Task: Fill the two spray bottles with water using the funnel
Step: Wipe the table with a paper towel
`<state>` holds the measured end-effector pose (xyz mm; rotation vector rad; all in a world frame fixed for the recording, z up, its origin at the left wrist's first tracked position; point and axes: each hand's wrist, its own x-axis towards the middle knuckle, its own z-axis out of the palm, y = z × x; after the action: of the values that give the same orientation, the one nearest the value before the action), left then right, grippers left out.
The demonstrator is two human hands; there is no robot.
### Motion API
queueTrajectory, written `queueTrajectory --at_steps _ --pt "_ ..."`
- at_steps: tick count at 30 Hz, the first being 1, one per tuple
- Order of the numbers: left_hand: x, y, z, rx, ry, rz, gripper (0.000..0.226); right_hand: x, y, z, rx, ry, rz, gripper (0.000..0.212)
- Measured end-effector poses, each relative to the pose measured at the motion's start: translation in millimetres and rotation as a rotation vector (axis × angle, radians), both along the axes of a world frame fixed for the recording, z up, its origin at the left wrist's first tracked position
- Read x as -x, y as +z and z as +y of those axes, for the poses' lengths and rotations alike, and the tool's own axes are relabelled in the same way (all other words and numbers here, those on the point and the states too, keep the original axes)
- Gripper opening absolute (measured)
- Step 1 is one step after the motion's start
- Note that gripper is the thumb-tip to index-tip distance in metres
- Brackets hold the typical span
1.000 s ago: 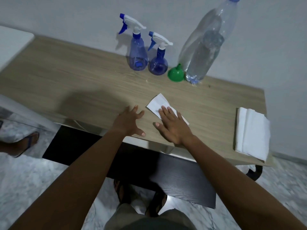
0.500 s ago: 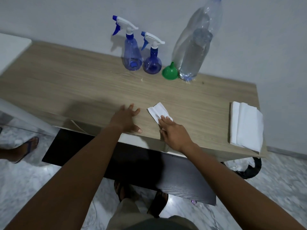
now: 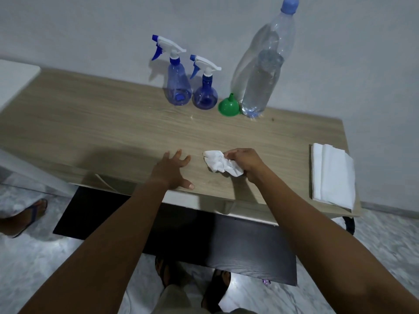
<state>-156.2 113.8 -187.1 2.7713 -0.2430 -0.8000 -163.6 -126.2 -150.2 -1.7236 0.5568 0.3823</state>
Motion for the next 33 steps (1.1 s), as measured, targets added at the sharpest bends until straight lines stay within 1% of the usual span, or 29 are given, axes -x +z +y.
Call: queueTrajectory --at_steps 2,3,5,7,8,9,10,11,12,13,15,18,21,25,29,33 --pt "0.1 -0.5 0.7 0.006 -0.001 -0.007 0.112 -2.4 -14.1 -2.3 0.195 -0.029 -0.037 0.024" --pt "0.2 -0.4 0.8 0.011 -0.002 -0.008 0.112 -0.8 -17.9 -3.9 0.311 -0.051 -0.078 0.021" --pt "0.2 0.4 0.8 0.020 -0.002 -0.008 0.112 8.6 -20.8 -6.2 0.534 -0.064 -0.224 0.020" --pt "0.3 0.2 1.4 0.019 -0.005 -0.013 0.112 24.0 -27.2 -5.7 0.687 0.049 -0.458 0.031" --pt "0.4 -0.5 2.2 0.017 -0.009 -0.020 0.112 33.1 -34.2 -3.9 0.729 0.161 -0.565 0.037" --pt "1.1 -0.9 2.8 0.015 -0.013 -0.029 0.111 42.6 -42.0 -0.7 0.759 0.311 -0.614 0.045" --pt "2.0 -0.8 3.3 0.013 -0.018 -0.040 0.110 50.3 -49.0 4.0 0.794 0.478 -0.594 0.054" --pt "2.9 -0.2 3.5 0.007 -0.025 -0.048 0.109 55.8 -54.3 9.1 0.842 0.628 -0.521 0.063" --pt "3.7 0.8 3.4 0.002 -0.034 -0.051 0.109 58.3 -58.0 13.8 0.894 0.729 -0.433 0.071" --pt "4.2 2.0 3.6 0.002 -0.041 -0.049 0.109 57.1 -60.8 17.4 0.938 0.767 -0.373 0.077" --pt "3.9 6.3 4.3 0.034 -0.046 -0.045 0.108 47.1 -58.6 23.3 0.957 0.727 -0.334 0.078" --pt "-4.8 17.6 18.8 0.112 -0.019 -0.063 0.103 19.4 -51.9 34.9 0.921 0.663 -0.274 0.068" --pt "-26.5 20.9 54.2 0.071 0.043 -0.100 0.105 -11.1 -49.0 46.6 0.909 0.641 -0.237 0.065" --pt "-45.2 12.7 112.1 -0.019 0.010 -0.093 0.121 -58.2 -49.7 74.3 0.914 0.684 -0.244 0.065" --pt "-37.5 7.0 138.9 0.023 0.007 -0.114 0.113 -106.2 -49.1 120.9 0.909 0.751 -0.267 0.066" --pt "-39.4 0.8 144.2 0.075 0.019 -0.123 0.112 -153.3 -48.3 167.5 0.907 0.726 -0.306 0.063"
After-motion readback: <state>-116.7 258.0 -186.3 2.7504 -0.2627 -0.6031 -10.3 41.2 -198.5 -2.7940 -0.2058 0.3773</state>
